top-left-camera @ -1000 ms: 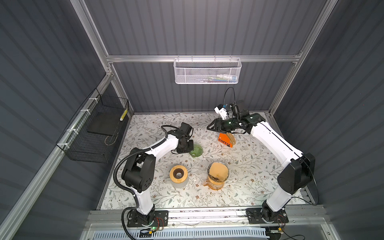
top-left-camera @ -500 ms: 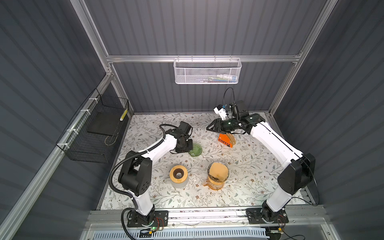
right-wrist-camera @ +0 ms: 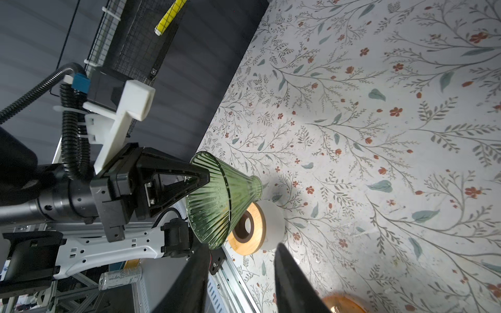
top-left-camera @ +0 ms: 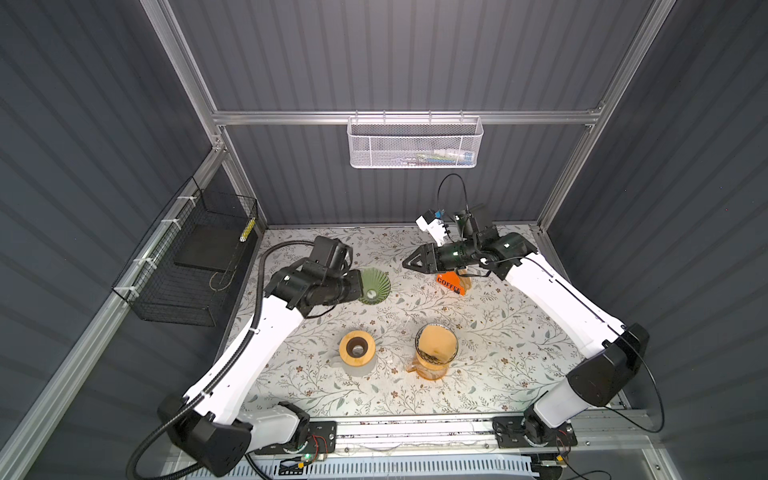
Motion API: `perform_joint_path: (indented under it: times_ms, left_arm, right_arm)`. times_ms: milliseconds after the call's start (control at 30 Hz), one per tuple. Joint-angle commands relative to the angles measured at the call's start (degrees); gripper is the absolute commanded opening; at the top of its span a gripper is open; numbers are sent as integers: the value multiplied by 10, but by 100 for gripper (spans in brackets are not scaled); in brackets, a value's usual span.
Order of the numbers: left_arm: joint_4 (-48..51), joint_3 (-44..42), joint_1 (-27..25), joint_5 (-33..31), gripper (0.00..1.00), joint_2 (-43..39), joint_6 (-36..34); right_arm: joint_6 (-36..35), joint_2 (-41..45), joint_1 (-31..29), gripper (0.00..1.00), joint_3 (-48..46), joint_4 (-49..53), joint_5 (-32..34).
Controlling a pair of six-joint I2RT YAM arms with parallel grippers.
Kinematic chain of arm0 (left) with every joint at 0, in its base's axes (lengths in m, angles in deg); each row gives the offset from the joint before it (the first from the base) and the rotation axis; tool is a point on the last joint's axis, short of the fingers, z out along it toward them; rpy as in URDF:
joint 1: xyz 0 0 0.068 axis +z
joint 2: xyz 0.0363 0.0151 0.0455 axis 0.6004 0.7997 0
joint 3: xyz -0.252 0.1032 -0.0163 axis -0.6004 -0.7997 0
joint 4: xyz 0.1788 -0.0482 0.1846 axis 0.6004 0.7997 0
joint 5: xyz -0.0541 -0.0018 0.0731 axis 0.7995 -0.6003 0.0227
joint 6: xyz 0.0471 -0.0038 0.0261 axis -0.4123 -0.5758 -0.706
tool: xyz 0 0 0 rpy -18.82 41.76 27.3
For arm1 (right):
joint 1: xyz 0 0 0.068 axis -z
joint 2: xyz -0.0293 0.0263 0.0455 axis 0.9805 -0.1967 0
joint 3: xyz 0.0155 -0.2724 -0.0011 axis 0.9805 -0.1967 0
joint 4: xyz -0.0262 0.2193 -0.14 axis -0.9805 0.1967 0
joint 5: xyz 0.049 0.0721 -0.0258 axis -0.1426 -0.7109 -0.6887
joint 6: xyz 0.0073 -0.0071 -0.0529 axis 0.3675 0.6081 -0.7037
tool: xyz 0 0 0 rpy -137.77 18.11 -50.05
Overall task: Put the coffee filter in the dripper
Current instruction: 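Carry the green dripper with the left gripper over the wooden ring, then lower the green dripper onto the wooden ring while the right gripper moves above it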
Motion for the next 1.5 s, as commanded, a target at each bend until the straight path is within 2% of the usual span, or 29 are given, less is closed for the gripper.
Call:
perform_joint_path:
  times_ms: [0, 200, 367, 833, 1067, 1467]
  left_arm:
    - [61, -45, -2, 1, 0, -40, 39]
    - [80, -96, -3, 30, 0, -82, 58]
    - [98, -119, -3, 25, 0, -100, 60]
    - [53, -206, -2, 38, 0, -129, 82]
    - [42, -214, -3, 34, 0, -127, 79]
    - [37, -173, -3, 28, 0, -116, 73]
  right_arm:
    - [-13, 8, -15, 42, 6, 17, 3]
    - [-9, 28, -55, 42, -32, 8, 22]
    - [7, 31, -80, 42, -68, -19, 17]
    - [11, 3, -110, 41, -62, -16, 23]
    - [9, -4, -112, 41, -53, -10, 24]
    - [5, -9, -116, 41, -43, -4, 26]
